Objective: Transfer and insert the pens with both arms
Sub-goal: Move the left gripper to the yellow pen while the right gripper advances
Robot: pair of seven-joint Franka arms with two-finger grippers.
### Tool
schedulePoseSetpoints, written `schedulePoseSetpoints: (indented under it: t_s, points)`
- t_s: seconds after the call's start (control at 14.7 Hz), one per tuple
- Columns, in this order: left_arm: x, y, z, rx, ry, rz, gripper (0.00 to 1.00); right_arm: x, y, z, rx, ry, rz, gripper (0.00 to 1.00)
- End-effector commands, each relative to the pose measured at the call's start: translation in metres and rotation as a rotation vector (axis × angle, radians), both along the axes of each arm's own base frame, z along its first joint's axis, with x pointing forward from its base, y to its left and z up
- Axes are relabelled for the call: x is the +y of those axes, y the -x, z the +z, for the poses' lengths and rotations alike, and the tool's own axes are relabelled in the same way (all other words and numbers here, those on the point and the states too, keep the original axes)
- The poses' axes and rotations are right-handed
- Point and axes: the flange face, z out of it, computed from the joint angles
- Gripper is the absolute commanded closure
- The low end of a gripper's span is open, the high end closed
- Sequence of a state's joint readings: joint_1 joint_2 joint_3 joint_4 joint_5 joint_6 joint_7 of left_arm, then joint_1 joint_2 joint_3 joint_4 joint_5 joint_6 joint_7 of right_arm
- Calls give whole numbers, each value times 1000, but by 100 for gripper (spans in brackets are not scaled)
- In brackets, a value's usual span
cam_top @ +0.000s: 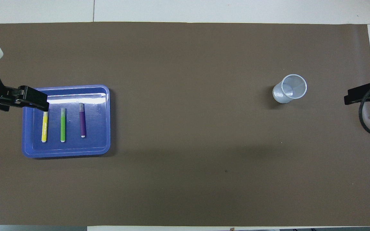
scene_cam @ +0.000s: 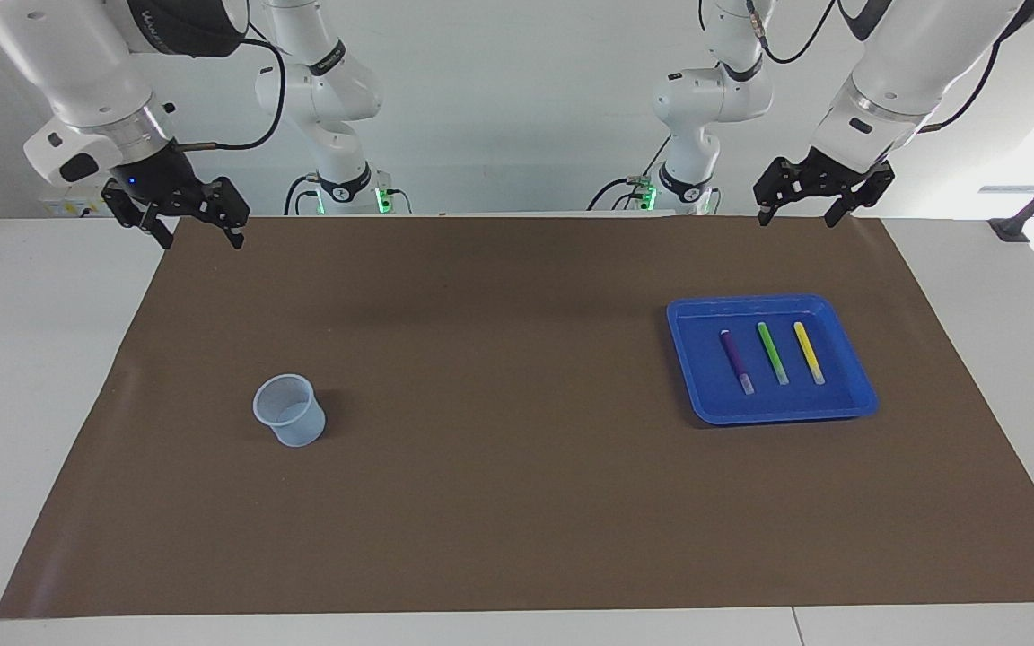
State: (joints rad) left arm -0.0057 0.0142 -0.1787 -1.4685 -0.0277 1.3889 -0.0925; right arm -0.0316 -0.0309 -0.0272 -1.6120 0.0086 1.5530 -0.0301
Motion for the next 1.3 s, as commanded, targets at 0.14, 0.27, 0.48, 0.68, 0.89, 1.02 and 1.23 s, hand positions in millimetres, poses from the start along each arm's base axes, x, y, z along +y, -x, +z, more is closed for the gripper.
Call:
schedulePoseSetpoints:
  t_s: [0.14,0.27,0.48,0.68,0.89,1.02,1.23]
  points:
    - [3,9,6,-16,-13,6,0,0,-2,2,-12,-12,4,0]
    - [8,9,6,-18,-13,16,0,0,-2,2,-12,-11,4,0]
    - [11,9,7,-26,-9,19,0,0,-2,3,-11,-14,2,0]
    - [12,9,6,-29,-9,19,0,1,0,-1,-3,-17,1,0]
    - [12,13,1,-27,-13,17,0,5,2,-1,9,-20,15,0]
    - [24,16,-16,-59,-16,39,0,8,4,-4,20,-20,19,0]
    - [80,15,-58,-67,-17,27,0,8,5,-6,32,-21,18,0]
